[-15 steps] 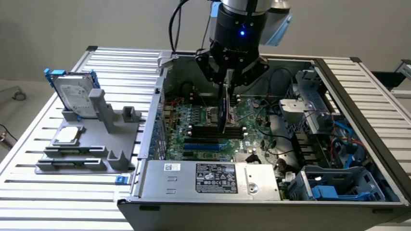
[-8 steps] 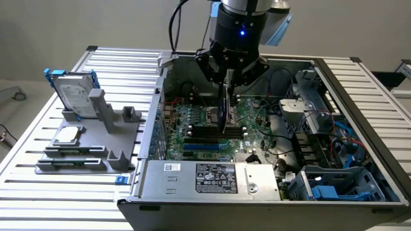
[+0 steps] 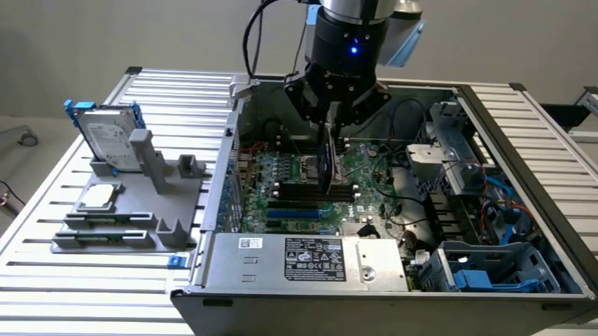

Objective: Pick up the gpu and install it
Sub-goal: 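Insert the gpu into the slot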

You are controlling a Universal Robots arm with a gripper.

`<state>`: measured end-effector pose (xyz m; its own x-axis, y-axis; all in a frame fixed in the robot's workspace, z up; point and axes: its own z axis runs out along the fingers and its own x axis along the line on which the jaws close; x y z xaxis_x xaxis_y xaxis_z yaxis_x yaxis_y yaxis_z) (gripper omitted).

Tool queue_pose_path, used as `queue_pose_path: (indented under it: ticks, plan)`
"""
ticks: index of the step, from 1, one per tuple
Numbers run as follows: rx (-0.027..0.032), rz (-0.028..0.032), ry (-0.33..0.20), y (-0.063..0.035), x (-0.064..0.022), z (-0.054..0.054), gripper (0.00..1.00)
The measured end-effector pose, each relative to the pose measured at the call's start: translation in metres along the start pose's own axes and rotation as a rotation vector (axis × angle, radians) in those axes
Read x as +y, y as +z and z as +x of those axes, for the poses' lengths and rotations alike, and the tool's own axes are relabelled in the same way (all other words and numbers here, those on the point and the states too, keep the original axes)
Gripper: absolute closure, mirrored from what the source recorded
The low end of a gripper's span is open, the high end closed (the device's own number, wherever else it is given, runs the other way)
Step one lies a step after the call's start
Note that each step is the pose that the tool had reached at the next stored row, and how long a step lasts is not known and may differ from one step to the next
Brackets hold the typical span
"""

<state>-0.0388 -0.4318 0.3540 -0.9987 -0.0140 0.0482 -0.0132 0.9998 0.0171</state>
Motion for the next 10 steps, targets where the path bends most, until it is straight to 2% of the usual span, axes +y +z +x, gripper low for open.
queue_pose_path:
  ticks: [10]
  plan:
    - [0.0028,-0.0049,-0.183,0.0046,-0.0001,-0.0002,0.74]
